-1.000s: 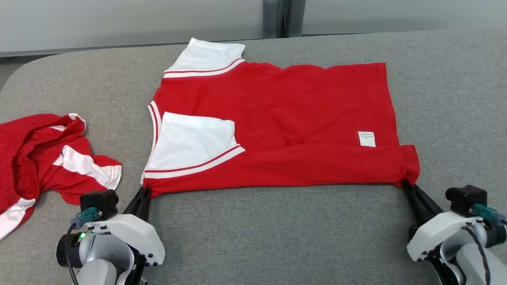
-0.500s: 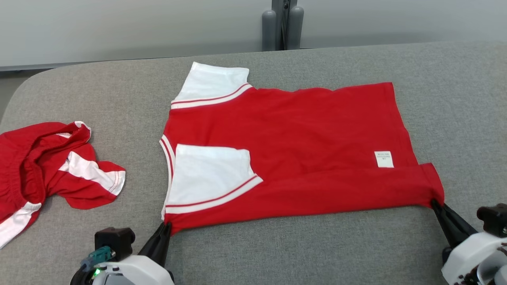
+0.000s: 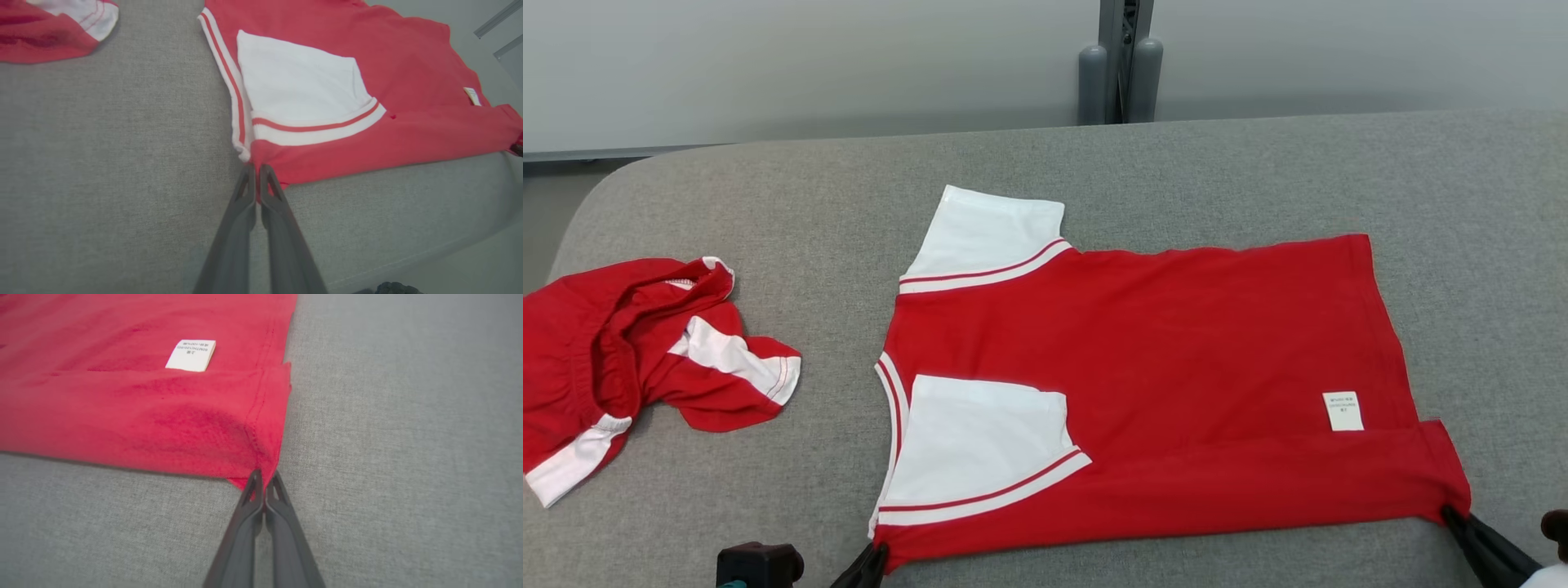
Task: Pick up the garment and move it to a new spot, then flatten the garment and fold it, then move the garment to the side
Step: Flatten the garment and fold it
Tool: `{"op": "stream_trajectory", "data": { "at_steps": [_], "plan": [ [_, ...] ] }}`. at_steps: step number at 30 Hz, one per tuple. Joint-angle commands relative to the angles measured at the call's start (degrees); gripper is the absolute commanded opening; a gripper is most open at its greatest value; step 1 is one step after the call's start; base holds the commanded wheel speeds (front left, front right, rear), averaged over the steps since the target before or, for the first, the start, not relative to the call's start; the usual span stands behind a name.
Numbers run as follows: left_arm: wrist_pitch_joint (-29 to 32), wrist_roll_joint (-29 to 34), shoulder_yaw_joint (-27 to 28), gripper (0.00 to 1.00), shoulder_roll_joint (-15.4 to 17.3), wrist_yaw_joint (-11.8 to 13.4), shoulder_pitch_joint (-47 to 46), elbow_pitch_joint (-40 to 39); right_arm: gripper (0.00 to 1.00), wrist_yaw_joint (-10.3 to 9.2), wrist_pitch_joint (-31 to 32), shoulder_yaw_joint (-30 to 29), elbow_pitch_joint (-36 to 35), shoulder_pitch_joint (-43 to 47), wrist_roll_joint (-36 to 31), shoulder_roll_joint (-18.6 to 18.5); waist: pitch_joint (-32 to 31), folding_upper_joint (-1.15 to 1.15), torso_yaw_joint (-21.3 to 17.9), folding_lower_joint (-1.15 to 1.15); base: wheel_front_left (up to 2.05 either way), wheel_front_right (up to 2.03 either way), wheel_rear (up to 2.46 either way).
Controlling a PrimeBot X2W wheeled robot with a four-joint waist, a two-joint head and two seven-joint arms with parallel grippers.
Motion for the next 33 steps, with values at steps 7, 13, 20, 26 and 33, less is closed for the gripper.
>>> {"op": "stream_trajectory", "data": {
  "at_steps": [7, 13, 20, 26, 33],
  "plan": [
    [2.55, 0.41, -0.79, 0.0, 0.49, 1.6, 0.63, 0.27, 0.32, -0.02, 2.38, 0.31, -1.68, 2.11, 2.86, 0.04, -1.38, 0.0, -0.06, 0.0, 0.0, 0.0, 0.0],
    [2.61, 0.8, -0.63, 0.32, 0.27, 2.7, 0.8, 2.01, 1.0, -0.02, 1.72, -1.01, -1.1, 2.13, 1.4, 0.37, -2.2, 0.0, -0.17, 0.0, 0.0, 0.0, 0.0],
    [-0.68, 1.66, 1.09, 1.0, -0.08, 4.55, 0.3, 3.65, 1.0, -0.02, 0.08, -8.23, 0.85, 1.41, -3.02, 2.51, -3.67, 0.0, -0.62, 0.0, 0.0, 0.0, 0.0],
    [-6.32, 4.48, 3.17, 1.0, -0.27, 6.69, -1.4, 2.1, 1.0, -0.02, -0.38, -16.51, -2.02, 1.43, -10.32, 9.39, -5.36, 0.0, -1.11, 0.0, 0.0, 0.0, 0.0],
    [-11.19, 6.98, 0.89, 1.0, -4.39, 7.96, -8.06, 3.44, 1.0, -0.02, -0.38, -16.55, -8.58, 2.99, -16.86, 17.57, -5.88, 0.0, -2.25, 0.0, 0.0, 0.0, 0.0]
  ]
}}
